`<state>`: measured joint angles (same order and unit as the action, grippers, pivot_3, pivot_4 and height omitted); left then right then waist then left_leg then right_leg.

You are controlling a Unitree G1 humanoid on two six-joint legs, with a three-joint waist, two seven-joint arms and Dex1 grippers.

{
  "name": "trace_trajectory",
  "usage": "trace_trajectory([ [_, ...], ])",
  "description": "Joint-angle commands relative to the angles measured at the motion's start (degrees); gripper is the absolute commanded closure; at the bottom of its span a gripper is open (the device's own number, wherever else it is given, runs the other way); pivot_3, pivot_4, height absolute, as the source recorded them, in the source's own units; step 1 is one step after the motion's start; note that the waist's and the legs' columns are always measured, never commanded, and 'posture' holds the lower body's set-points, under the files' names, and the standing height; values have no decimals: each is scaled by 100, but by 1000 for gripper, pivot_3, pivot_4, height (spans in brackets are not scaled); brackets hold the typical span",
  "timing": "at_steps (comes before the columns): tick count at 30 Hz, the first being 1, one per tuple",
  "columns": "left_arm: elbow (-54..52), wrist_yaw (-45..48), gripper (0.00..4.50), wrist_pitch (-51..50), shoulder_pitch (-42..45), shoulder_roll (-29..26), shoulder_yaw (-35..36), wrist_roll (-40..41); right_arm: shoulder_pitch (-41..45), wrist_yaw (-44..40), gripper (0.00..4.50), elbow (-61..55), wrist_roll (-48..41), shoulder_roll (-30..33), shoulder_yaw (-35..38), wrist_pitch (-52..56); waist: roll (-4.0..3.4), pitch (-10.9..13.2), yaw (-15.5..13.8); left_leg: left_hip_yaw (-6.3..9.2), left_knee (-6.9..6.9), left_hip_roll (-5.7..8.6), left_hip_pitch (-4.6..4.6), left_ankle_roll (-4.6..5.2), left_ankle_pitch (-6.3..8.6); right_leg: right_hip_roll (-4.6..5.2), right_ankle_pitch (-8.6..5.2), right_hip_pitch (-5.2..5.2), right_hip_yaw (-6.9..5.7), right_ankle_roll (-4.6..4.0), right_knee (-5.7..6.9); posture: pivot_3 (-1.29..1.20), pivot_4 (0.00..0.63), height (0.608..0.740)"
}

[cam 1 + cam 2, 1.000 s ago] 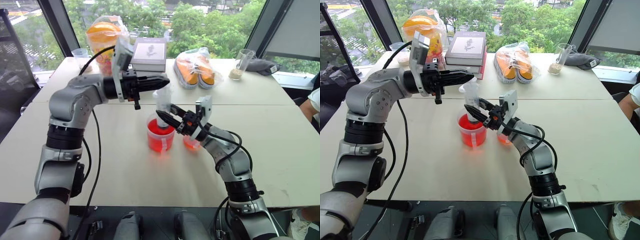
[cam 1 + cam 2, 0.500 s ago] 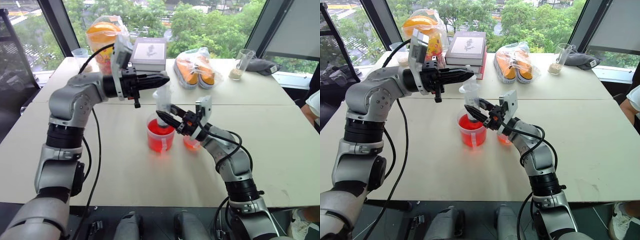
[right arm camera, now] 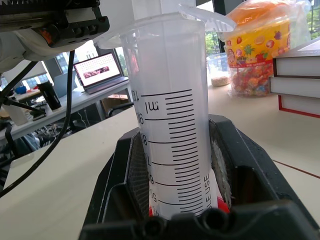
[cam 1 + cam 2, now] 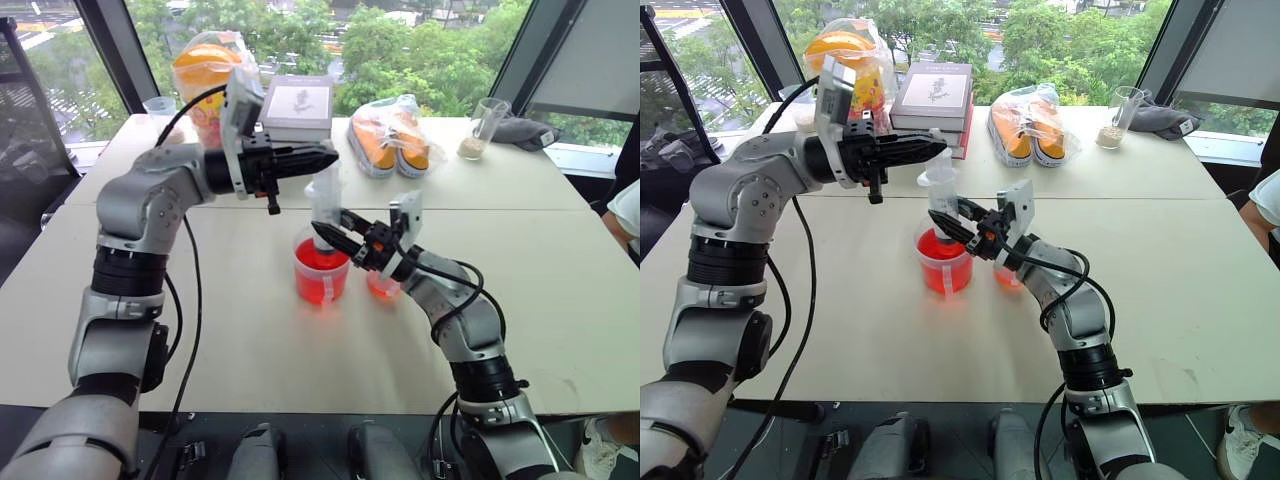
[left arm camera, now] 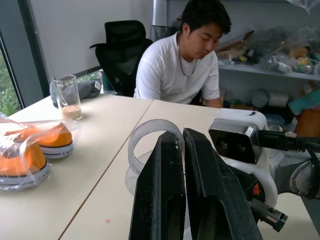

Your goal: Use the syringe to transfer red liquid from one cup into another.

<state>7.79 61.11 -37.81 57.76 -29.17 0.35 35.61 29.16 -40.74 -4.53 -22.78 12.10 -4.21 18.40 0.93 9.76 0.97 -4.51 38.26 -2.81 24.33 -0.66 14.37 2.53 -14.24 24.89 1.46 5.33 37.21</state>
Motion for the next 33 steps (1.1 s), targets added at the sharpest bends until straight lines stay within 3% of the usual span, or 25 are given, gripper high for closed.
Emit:
trace_trajectory([
  [1, -279, -175, 4448, 61, 279, -60, 394, 155, 210, -192, 3131, -371, -102, 52, -176, 106, 0, 0, 2, 0, 0, 0, 0, 0, 0, 0, 0, 0, 0, 0, 0, 0, 150, 740],
  [2, -311, -165, 4448, -9, 232, -79, 390, 175, 271, -168, 3131, -423, -141, 70, -132, 144, 0, 0, 0, 0, 0, 0, 0, 0, 0, 0, 0, 0, 0, 0, 0, 0, 150, 740],
  [5, -432, -122, 3507, -225, 54, -159, 373, 258, 433, -92, 3131, -569, -257, 106, 7, 277, 0, 0, 6, 1, -1, -1, 1, 0, 0, 0, 0, 1, 0, 0, 0, 0, 150, 740],
  [11, -838, -87, 495, -465, -439, -492, 436, 380, 615, 43, 3131, -817, -479, 141, 209, 584, 0, 0, 7, 0, -1, -1, 1, 0, 0, 2, 0, 1, 0, 0, 0, 0, 150, 740],
  [23, -1132, -260, 495, -566, -1028, -983, 732, 492, 863, 395, 3131, -1051, -791, 175, 491, 867, 0, 1, -21, 0, -1, -1, 4, 0, 0, 4, 0, 2, -2, 0, -2, 0, 150, 740],
  [33, -967, -327, 495, -362, -899, -618, 548, 382, 1065, 905, 3131, -1562, -1245, 1207, 1571, 1454, 1, 1, -22, -2, -4, 0, 5, 0, 0, 6, 0, 2, -3, -1, -8, 0, 150, 740],
])
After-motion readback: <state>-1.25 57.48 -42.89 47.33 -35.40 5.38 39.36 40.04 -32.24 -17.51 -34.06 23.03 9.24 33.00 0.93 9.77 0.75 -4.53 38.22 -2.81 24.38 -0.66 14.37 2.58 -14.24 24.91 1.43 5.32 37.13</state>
